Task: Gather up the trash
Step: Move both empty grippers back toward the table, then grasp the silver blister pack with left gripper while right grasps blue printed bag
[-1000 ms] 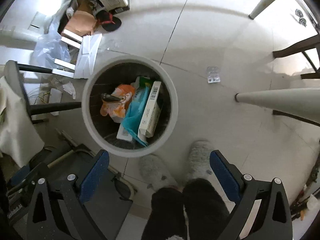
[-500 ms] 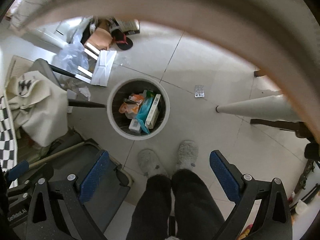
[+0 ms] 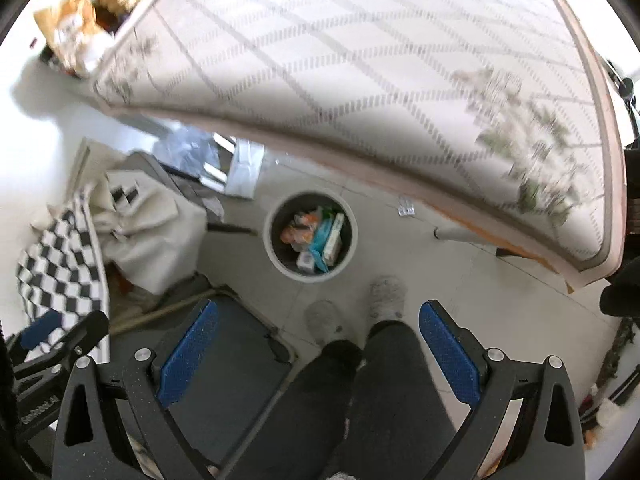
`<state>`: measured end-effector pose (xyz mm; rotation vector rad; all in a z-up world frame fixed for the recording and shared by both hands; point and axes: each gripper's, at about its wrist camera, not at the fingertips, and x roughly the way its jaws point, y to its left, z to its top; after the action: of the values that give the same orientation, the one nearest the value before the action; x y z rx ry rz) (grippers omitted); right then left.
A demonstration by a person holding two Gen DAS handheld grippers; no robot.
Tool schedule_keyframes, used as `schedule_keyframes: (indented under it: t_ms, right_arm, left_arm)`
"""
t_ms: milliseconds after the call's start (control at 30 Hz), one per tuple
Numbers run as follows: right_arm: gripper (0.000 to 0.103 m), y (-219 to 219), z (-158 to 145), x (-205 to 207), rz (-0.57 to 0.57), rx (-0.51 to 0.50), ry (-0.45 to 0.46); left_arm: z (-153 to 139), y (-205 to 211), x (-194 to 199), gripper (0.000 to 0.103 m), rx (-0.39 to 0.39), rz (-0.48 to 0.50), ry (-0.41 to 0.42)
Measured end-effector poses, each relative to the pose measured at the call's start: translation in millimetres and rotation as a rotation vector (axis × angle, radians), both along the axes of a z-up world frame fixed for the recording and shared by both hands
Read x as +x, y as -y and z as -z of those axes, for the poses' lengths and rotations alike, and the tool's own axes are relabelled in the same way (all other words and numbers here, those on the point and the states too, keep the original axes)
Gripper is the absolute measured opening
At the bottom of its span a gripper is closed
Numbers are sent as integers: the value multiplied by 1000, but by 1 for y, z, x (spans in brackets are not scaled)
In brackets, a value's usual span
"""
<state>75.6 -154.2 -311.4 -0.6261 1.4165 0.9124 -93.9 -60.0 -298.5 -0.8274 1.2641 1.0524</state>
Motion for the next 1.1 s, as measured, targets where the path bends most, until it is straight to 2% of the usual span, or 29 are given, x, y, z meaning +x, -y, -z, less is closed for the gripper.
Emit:
schedule_keyframes:
  t_ms: [200,367,500,600,733,800,867,900,967,1100]
  right_arm:
    - [101,-39,-34,73,58,36,-16]
    - [102,-90,-43,181,37,4,23]
    - [102,-134,-49,293,83,0,55]
    - [102,-167,-36,383,149,-21,70]
    - [101,-208,-6,450,168,-8,1]
    - [95,-226,11,471,182,-10,-37]
    - [58,-243,27,488,199,-2,-75]
    - [53,-247,31,492,202,0,-83]
    - [51,-251,32,504,240,30,-98]
    - [51,-242,32,529,327,14,-95]
  left_arm:
    - [-28,-40,75,101,85,19,3]
    - [-29,-83,163,101,120,23,-11]
    - [-6,-129,242,101,62,-18,-13]
    - [20,-165,299,101,5,-43,-12]
    - [55,-204,352,101,-43,-48,-69]
    - [65,-218,362,101,-60,-67,-92]
    - [69,-230,367,101,-71,-91,-99]
    - [69,-235,369,101,-76,-101,-101]
    - [66,-240,374,101,-86,-124,-89]
    - [65,-251,395,101,-178,-207,2]
